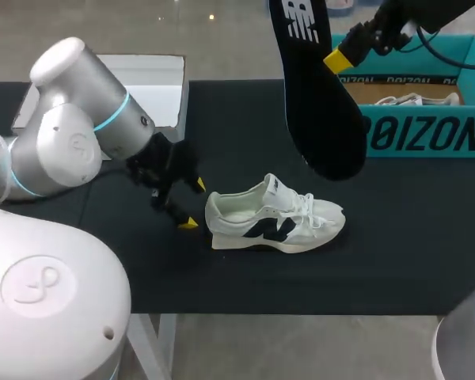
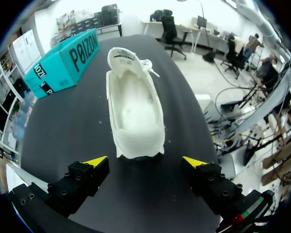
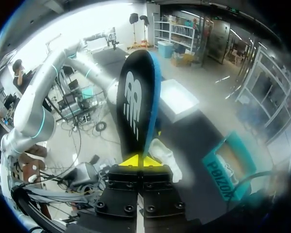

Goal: Take the shoe out of the shoebox, open the shoe tongue, remove and reinsert the insole, then place the shoe into the shoebox

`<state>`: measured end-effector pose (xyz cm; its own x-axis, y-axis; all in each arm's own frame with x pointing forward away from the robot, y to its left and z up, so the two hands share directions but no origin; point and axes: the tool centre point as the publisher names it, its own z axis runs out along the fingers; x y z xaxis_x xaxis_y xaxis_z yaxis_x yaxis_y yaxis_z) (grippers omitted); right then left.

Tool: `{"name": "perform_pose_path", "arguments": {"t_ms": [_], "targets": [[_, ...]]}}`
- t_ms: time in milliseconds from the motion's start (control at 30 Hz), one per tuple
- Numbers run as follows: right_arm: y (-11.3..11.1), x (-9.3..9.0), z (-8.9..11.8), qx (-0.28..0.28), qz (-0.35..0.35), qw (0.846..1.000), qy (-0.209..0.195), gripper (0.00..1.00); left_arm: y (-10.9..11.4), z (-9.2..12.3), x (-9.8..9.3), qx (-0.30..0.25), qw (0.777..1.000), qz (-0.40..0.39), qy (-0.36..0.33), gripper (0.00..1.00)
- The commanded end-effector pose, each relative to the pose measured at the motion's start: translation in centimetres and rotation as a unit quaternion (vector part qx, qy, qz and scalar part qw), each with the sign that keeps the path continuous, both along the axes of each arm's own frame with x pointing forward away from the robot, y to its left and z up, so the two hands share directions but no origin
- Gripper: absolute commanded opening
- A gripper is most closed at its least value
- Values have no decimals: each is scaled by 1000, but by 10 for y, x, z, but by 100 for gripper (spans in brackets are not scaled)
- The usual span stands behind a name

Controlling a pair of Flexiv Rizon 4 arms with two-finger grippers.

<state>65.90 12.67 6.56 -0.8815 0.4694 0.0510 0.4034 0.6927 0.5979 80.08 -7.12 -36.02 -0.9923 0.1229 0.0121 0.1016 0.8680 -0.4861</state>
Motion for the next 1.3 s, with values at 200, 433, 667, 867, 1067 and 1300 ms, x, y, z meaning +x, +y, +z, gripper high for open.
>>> {"name": "perform_pose_path", "arguments": {"t_ms": [200,433,667,867,1067,1300], "targets": [[1,1,1,-1,0,1000,1,0,0,19,-6,121,992,-8,-27,100],[1,1,1,-1,0,1000,1,0,-2,26,-4,128,991,-5,-46,100],[1,1,1,-1,0,1000,1,0,-3,27,-3,133,990,0,-53,100],[-11,-8,10,-1,-14,1000,2,0,-3,27,-3,133,990,0,-53,100],[-18,-23,22,-19,-28,999,5,0,-3,27,-3,133,990,0,-53,100],[-14,-35,28,-21,-32,999,5,0,-3,27,-3,133,990,0,-53,100]]}}
